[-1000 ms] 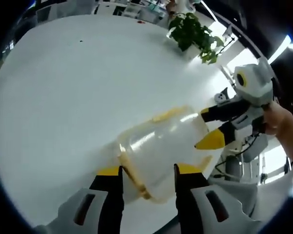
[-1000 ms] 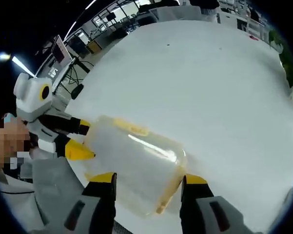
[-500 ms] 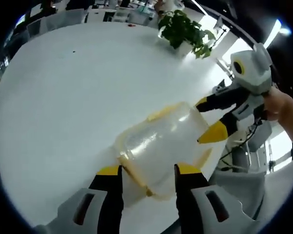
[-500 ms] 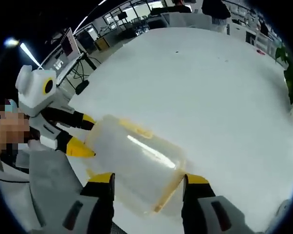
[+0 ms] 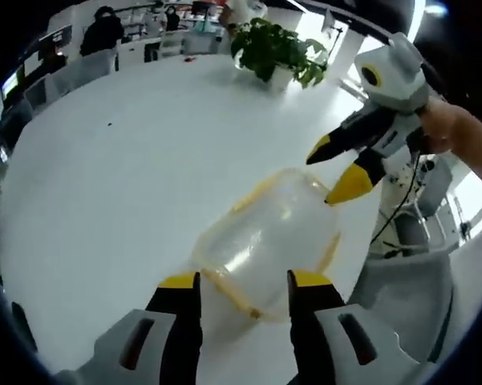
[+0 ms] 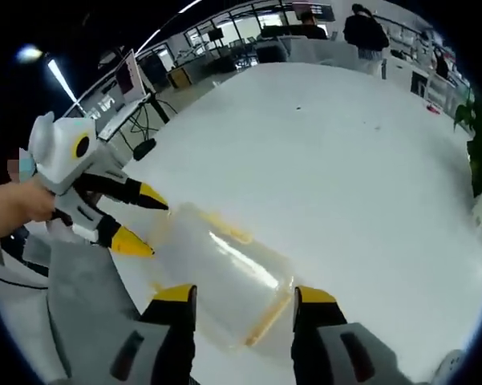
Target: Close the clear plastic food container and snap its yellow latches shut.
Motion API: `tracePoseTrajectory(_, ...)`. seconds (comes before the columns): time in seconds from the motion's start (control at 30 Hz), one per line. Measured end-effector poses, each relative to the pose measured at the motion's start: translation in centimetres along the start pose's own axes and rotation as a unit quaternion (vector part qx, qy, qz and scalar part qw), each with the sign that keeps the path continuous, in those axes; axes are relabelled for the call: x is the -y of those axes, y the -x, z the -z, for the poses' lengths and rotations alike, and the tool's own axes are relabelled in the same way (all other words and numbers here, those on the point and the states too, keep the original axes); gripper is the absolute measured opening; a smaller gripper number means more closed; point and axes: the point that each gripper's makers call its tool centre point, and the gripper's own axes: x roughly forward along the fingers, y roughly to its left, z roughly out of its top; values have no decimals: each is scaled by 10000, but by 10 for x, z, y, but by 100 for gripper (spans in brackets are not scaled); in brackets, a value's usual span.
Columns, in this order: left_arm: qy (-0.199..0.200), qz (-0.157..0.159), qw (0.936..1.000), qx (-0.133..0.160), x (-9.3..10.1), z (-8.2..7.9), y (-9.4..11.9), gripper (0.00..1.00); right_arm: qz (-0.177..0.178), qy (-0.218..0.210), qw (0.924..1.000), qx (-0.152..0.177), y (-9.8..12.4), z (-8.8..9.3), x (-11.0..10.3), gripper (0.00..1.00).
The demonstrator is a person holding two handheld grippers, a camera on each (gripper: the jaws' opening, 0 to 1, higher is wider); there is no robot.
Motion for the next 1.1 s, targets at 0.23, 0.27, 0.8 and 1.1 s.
tracePoseTrajectory(0.23, -279, 2, 9995, 161, 1, -9, 5, 40, 14, 793, 9968, 70, 3, -9, -10, 39)
tracePoseTrajectory(0.27, -302, 17, 9994, 177, 1, -10, 6, 40, -40, 859, 9962, 106, 3, -11, -13, 39)
tracePoseTrajectory(0.8, -1800, 593, 9797, 650, 39, -30, 9, 33, -582, 2248, 9710, 562, 9, -29, -43, 30)
tracePoseTrajectory(1.1, -2199, 679, 9712, 622, 46, -36, 6, 27, -812, 2708, 9572, 620, 6, -30, -58, 23)
